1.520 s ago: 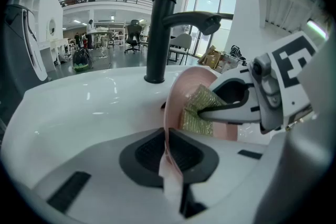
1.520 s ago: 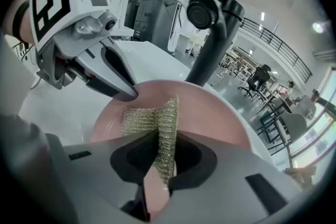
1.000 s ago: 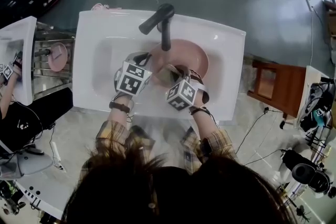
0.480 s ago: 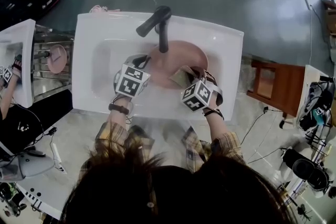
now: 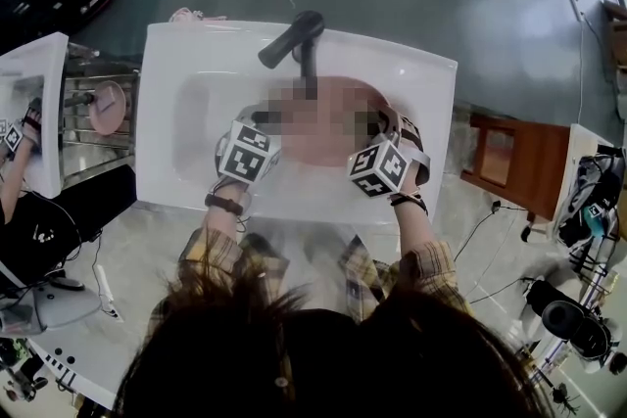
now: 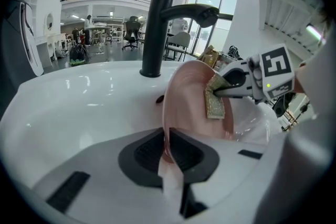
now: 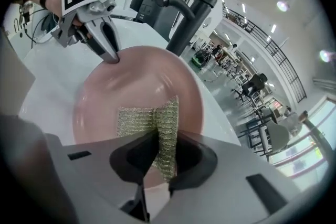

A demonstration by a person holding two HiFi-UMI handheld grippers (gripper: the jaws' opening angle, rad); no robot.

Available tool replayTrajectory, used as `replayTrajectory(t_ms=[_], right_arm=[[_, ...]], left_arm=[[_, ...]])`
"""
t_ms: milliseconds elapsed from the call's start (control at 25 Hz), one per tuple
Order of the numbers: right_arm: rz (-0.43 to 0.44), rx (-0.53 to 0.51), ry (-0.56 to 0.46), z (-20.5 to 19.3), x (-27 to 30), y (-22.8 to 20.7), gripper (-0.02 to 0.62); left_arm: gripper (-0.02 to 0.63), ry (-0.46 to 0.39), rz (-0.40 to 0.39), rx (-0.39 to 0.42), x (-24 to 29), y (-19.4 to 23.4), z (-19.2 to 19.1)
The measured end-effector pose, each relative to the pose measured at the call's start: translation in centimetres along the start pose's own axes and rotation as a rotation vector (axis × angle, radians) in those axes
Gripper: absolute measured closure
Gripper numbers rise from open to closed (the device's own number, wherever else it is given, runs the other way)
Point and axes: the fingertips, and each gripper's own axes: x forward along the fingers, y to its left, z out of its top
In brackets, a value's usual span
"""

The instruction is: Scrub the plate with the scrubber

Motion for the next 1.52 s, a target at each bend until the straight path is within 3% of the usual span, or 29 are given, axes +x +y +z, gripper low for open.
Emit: replayTrajectory(t_ms=[240,640,1080,1520], right_arm=[[-0.069,0.01,-0.064,3.4,0.3,-1.7,0.512],[-0.085,0.015,-0.134,8.6,0.6,-0.7,0.517],[-0.002,-0.028,-0.127,10.1,1.2,4.4,0.52],[0.172,-0.129,-0.002,5.2,1.1,9.8,0.52]], left_arm=[[0.575,0.017,-0.01,-0.001,-0.1,-0.7,-0.1],[0.575,0.015,0.001,-0.01,-0.2,-0.7,0.0],[0.575,0.021,0.005,-0.026,0.1,-0.4,-0.6],[0.575,0.011,0.001,-0.025,0.6,0.0,-0.7]])
